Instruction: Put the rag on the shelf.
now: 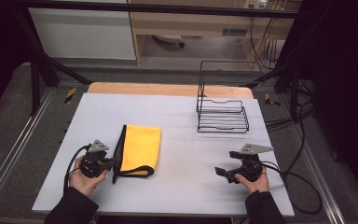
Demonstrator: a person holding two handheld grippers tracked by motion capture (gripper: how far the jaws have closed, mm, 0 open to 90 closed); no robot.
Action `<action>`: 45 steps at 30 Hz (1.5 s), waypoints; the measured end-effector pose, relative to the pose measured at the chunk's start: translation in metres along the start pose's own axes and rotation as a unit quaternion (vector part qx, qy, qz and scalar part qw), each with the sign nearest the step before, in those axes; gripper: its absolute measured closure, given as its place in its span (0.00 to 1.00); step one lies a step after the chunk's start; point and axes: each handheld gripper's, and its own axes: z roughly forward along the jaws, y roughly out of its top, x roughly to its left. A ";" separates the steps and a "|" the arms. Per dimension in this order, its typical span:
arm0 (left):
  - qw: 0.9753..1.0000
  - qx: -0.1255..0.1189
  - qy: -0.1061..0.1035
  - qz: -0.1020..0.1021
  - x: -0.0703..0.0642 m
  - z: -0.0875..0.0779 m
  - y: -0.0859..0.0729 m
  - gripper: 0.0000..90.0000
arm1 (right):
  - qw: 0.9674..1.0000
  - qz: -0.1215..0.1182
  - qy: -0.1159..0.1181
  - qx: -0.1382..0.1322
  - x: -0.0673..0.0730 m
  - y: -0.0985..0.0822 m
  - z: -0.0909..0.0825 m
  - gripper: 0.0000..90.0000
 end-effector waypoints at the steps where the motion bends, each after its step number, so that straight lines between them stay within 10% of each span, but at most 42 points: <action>1: 1.000 0.001 -0.002 -0.007 0.000 0.001 -0.001 1.00 | 1.000 -0.002 0.001 0.000 0.001 0.000 0.001 0.02; 7: 1.000 0.007 -0.004 -0.010 -0.007 0.011 -0.008 0.83 | 1.000 -0.011 0.005 -0.009 0.014 0.009 0.009 0.02; 20: 1.000 0.014 0.006 -0.003 -0.010 0.005 -0.001 0.97 | 0.999 -0.036 0.010 0.024 0.082 0.053 0.077 0.09; 28: 1.000 0.005 0.027 -0.003 0.000 -0.011 0.002 0.98 | 0.999 -0.009 0.035 0.031 0.115 0.075 0.123 0.17; 45: 0.999 0.015 0.041 0.010 0.004 0.002 -0.008 0.93 | 0.997 0.019 0.016 0.075 0.140 0.058 0.189 0.48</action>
